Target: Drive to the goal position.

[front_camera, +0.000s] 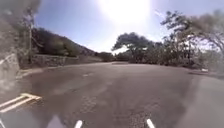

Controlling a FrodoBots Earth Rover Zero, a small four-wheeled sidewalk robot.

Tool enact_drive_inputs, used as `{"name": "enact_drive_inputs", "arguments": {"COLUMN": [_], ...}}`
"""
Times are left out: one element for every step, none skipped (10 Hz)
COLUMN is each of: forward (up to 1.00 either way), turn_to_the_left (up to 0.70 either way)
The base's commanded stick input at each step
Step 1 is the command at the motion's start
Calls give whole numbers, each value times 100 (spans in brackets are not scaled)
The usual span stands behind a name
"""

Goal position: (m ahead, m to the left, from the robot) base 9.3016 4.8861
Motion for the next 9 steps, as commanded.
{"name": "enact_drive_inputs", "arguments": {"forward": [85, 85, 85, 85, 85, 85, 85, 85, 85], "turn_to_the_left": [0, 0, 0, 0, 0, 0, 0, 0, 0]}}
